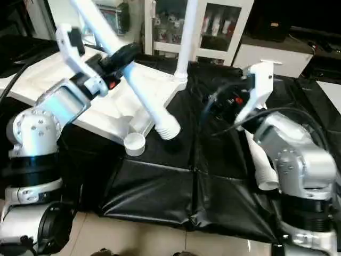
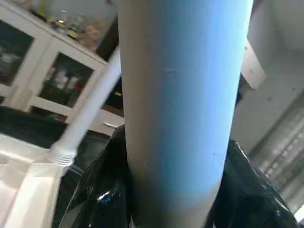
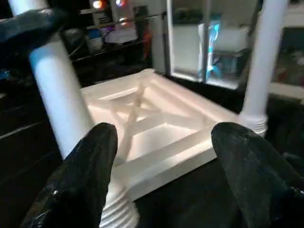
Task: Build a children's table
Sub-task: Pick table leg
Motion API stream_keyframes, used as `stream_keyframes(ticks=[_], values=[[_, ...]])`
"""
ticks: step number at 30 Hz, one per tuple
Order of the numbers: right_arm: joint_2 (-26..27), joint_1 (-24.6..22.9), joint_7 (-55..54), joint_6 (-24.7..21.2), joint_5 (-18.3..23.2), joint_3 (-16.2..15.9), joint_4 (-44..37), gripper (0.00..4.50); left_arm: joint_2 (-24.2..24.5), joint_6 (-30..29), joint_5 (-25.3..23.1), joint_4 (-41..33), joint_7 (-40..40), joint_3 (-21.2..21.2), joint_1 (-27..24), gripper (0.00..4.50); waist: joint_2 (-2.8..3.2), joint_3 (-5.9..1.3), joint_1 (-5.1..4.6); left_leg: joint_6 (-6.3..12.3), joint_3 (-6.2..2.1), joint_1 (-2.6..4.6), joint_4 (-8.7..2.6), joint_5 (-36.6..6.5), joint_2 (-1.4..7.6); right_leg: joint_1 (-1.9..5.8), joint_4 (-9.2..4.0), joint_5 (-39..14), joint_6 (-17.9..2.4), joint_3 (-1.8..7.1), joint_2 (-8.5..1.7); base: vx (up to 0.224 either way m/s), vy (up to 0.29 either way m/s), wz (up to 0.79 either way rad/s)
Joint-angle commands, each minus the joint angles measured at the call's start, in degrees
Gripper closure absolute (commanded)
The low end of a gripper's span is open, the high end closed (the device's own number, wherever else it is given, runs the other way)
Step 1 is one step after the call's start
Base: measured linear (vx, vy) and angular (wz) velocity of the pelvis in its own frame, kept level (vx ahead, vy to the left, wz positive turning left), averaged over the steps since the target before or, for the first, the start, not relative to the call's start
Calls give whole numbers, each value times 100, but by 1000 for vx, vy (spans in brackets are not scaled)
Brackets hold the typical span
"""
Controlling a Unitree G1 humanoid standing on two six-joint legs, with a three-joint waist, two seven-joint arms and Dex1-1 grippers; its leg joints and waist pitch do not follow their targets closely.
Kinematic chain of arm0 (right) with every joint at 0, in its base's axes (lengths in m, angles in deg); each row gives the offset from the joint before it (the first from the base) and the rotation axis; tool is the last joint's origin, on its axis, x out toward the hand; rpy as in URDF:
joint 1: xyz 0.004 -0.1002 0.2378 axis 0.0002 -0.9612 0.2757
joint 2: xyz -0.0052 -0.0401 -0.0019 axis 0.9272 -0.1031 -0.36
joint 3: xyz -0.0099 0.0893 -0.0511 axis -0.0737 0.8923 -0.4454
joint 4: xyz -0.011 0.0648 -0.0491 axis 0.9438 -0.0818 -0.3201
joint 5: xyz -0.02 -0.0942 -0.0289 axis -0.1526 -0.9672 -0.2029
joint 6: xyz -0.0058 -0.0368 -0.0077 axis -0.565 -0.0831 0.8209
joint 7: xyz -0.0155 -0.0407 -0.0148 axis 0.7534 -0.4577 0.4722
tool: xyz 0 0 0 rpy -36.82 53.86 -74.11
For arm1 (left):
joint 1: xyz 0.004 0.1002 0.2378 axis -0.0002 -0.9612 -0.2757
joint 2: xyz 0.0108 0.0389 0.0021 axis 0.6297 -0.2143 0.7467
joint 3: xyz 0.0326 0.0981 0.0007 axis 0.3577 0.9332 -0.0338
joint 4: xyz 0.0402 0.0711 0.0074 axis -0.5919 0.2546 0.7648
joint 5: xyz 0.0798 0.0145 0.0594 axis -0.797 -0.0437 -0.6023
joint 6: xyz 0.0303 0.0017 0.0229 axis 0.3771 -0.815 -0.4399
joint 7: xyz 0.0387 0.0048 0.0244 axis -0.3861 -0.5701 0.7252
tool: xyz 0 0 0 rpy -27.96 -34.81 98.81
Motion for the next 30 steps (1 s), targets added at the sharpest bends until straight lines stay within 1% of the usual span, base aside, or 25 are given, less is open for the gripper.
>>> stream_keyframes(ticks=[1, 2, 4, 8, 9, 11, 14, 15, 16, 17, 18, 19, 21, 22, 23, 24, 25, 26, 27, 28, 29, 30], values=[[-87, 62, 235, -166, 161, -31, -27, 106, 41, -99, 24, 0, -133, 143, 115, 272, -18, -490, 33, 277, -35, 11, -382, -248, 161, 424, -337, -1060, -1087, 144, -330, 0, 0, 0], [-87, 81, 293, -226, 190, -97, -46, 106, 55, -144, 70, -31, -217, 182, 137, 272, -25, -484, 37, 285, -35, 10, -386, -255, 168, 417, -349, -1141, -1085, 142, -337, 0, 0, 0], [-79, 146, 312, -318, 252, -134, -17, 106, 60, -214, 161, -83, -329, 215, 170, 272, -17, -482, 39, 270, -39, 16, -389, -272, 168, 409, -359, -1258, -1079, 138, -336, 0, 0, 0], [-94, 192, 295, -329, 311, -114, 35, 106, 81, -257, 197, -113, -375, 234, 188, 272, -1, -480, 49, 188, -39, 26, -395, -347, 174, 394, -364, -1349, -1062, 132, -332, 0, 0, 0], [-106, 190, 301, -320, 357, -106, 7, 106, 92, -290, 217, -133, -383, 254, 188, 272, 17, -484, 49, 175, -42, 29, -397, -346, 175, 390, -361, -1326, -1049, 130, -328, 0, 0, 0], [-110, 166, 339, -302, 349, -125, -59, 106, 94, -317, 242, -146, -404, 261, 187, 272, 7, -482, 48, 164, -39, 22, -398, -359, 172, 398, -365, -1307, -1045, 130, -329, 0, 0, 0], [-122, 112, 412, -275, 325, -174, -133, 106, 86, -333, 263, -161, -450, 277, 189, 272, 14, -489, 58, 167, -40, 23, -396, -328, 177, 401, -353, -1229, -1068, 130, -332, 0, 0, 0], [-173, 25, 507, -249, 296, -297, -221, 106, 102, -341, 261, -185, -560, 334, 184, 272, 14, -485, 60, 167, -42, 23, -399, -331, 180, 399, -353, -1222, -1074, 129, -331, 0, 0, 0], [-196, -12, 552, -239, 283, -353, -258, 106, 113, -342, 260, -196, -613, 362, 179, 272, 21, -483, 71, 173, -38, 30, -399, -345, 181, 398, -363, -1229, -1059, 130, -329, 0, 0, 0], [-252, -70, 655, -240, 264, -479, -334, 106, 180, -346, 226, -233, -762, 477, 162, 272, 5, -485, 74, 176, -41, 25, -403, -352, 181, 404, -366, -1254, -1050, 129, -334, 0, 0, 0], [-280, -95, 705, -242, 254, -539, -370, 106, 216, -348, 208, -252, -836, 537, 154, 272, 10, -483, 85, 178, -45, 28, -406, -345, 183, 404, -366, -1276, -1033, 128, -337, 0, 0, 0], [-375, -137, 867, -242, 258, -675, -450, 106, 315, -354, 162, -303, -1015, 699, 150, 272, 15, -483, 87, 176, -48, 28, -406, -369, 190, 397, -360, -1302, -1020, 132, -341, 0, 0, 0], [-375, -137, 867, -242, 258, -675, -450, 106, 315, -354, 162, -303, -1015, 699, 150, 272, 9, -473, 84, 163, -50, 20, -414, -396, 199, 395, -361, -1381, -985, 136, -347, 0, 0, 0], [-543, -179, 1152, -216, 248, -879, -546, 106, 460, -372, 105, -381, -1280, 940, 180, 272, 0, -472, 81, 141, -45, 23, -410, -430, 196, 391, -375, -1432, -997, 135, -352, 0, 0, 0], [-626, -190, 1293, -166, 188, -1000, -569, 106, 518, -383, 80, -411, -1409, 1052, 218, 272, -9, -470, 103, 137, -52, 25, -417, -453, 199, 403, -376, -1540, -938, 134, -350, 0, 0, 0], [-628, -190, 1297, -165, 187, -1003, -570, 106, 519, -384, 80, -412, -1413, 1055, 219, 272, -16, -465, 95, 139, -46, 26, -416, -459, 203, 393, -378, -1555, -919, 143, -349, 0, 0, 0], [-762, -198, 1505, -18, -20, -1275, -558, 106, 585, -413, 46, -441, -1592, 1224, 293, 272, -9, -466, 94, 129, -51, 20, -417, -460, 207, 391, -374, -1587, -889, 140, -353, 0, 0, 0], [-839, -207, 1590, 88, -166, -1449, -542, 106, 611, -416, 21, -449, -1681, 1310, 322, 272, -17, -464, 96, 120, -50, 27, -413, -467, 205, 384, -381, -1627, -869, 139, -353, 0, 0, 0], [-855, -209, 1608, 117, -208, -1501, -531, 106, 618, -418, 15, -454, -1711, 1340, 328, 272, -10, -462, 99, 108, -51, 28, -414, -475, 213, 372, -384, -1663, -864, 141, -361, 0, 0, 0], [-881, -213, 1637, 162, -274, -1583, -515, 106, 628, -422, 7, -460, -1759, 1387, 337, 272, -15, -462, 96, 91, -54, 22, -414, -465, 216, 380, -380, -1650, -890, 144, -371, 0, 0, 0], [-920, -210, 1679, 241, -387, -1731, -462, 106, 669, -392, -28, -480, -1884, 1525, 342, 272, -18, -461, 98, 80, -50, 20, -411, -449, 213, 382, -372, -1606, -922, 146, -369, 0, 0, 0], [-922, -209, 1681, 245, -393, -1738, -458, 106, 671, -389, -31, -482, -1892, 1535, 342, 272, -40, -459, 93, 89, -43, 15, -410, -439, 211, 382, -375, -1591, -924, 149, -365, 0, 0, 0]])
